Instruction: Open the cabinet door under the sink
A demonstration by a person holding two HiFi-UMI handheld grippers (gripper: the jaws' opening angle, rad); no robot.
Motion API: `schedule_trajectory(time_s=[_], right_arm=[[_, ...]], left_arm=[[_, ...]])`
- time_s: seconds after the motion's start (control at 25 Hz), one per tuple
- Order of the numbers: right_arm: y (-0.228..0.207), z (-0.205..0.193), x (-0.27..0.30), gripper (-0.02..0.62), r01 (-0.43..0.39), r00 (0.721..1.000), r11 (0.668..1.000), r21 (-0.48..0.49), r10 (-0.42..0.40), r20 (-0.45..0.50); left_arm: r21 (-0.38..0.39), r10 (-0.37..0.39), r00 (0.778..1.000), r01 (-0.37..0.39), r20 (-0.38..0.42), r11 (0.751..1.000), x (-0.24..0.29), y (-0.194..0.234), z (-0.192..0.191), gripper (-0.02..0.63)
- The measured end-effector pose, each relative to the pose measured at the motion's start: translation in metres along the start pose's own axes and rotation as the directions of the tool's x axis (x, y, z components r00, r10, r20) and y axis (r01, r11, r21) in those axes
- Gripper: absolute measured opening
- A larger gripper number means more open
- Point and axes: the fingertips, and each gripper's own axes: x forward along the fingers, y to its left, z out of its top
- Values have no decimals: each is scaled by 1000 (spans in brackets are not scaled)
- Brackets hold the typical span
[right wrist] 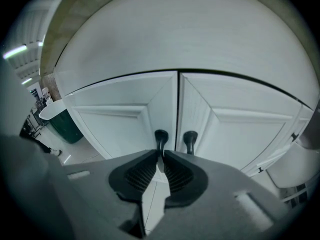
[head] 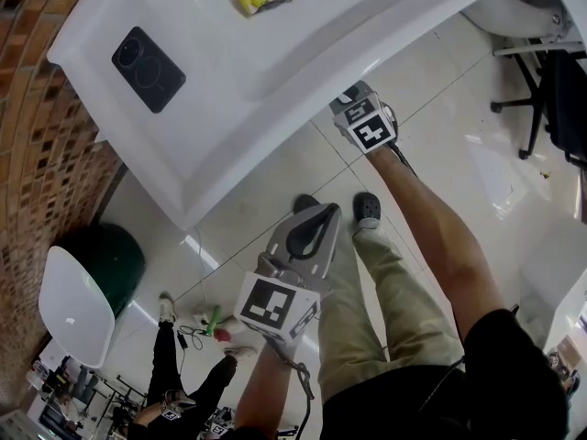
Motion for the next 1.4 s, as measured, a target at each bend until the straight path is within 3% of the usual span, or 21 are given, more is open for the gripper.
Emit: schedule_trajectory(time_s=[0.52, 1.04, 1.4], right_arm=[[11, -22, -21, 34, 12, 1000, 1000, 22, -11, -7], [28, -56, -52, 34, 88, 996, 987, 132, -91, 13], [46, -74, -66, 31, 78, 997, 991, 105, -76, -25]], left_arm=[[16, -6, 1000, 6, 6, 1000, -2, -18, -5, 15], [13, -5, 1000, 5, 12, 1000, -6, -46, -25, 15], [7, 24, 999, -24, 23, 1000, -16, -56, -43, 15]])
